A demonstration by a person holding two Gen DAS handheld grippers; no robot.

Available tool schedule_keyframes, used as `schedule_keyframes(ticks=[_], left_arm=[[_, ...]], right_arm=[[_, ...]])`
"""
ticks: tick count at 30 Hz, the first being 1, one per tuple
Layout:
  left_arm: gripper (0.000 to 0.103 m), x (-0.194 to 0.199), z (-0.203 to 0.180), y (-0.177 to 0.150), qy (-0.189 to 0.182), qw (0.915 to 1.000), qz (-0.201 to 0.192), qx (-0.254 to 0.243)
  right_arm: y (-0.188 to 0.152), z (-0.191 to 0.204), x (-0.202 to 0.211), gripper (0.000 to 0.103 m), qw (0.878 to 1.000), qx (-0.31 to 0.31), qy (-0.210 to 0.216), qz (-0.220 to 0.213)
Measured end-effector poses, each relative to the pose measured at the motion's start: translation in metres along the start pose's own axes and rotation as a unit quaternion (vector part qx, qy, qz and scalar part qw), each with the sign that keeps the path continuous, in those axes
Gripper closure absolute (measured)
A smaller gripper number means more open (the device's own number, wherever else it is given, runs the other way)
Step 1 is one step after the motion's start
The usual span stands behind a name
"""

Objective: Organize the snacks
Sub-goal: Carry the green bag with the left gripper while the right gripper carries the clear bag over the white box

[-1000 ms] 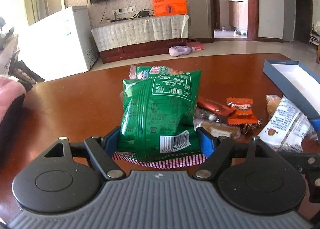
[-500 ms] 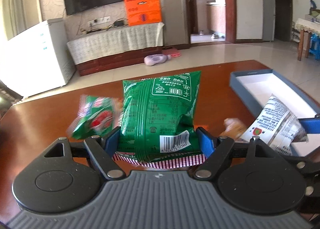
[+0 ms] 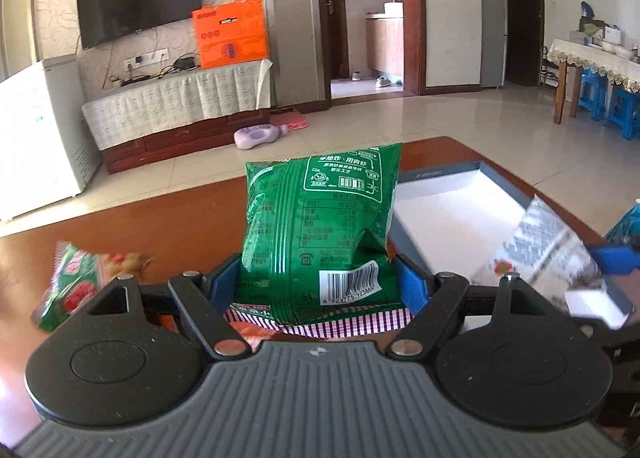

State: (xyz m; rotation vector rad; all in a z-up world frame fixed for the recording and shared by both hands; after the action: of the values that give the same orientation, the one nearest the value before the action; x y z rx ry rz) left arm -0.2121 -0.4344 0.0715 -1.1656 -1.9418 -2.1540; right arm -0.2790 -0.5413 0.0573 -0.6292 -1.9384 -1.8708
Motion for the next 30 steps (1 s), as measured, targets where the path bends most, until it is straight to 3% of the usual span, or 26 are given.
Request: schedule_keyframes(ticks=[9,19,24,30], left_arm=[[0.02,-0.044,-0.058,0.022,-0.043,0.999,-0.003,-0.01],[0.02,-0.107,-0.107,0.036,-0.087,0.9959,0.021,-0.015],[0.02,-0.136,-0.119,0.036,-0.088,0.9951,0.041,-0.019],[0.02,-0.151,-0.127,0.039,-0.085,0.9951,0.034,-0.038]], right_arm=[[-0.016,-0.025,-0.018,0.036,0.999,-0.011,-0.021,0.038],[-0.027,-0.041,-0.038,0.036,0.997,-0.006,-0.025,0.075],[-0.026,-0.042,-0.044,0.036,0.996,0.002,-0.023,0.089],[-0.023,-0.043,-0.049,0.036,0.995,0.005,-0.024,0.1]])
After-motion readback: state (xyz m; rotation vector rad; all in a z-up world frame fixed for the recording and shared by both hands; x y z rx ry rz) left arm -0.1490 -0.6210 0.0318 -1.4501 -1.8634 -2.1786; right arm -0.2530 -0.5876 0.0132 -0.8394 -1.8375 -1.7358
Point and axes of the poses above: each gripper's, at about its wrist camera, not at the fingertips, and x roughly against the way its jaws point, z to its left, y to its top, the point moved 3 cm from there along -x, roughly the way its jaws point, and after that the axes turned 8 degrees about x, right-handed, at the moved point
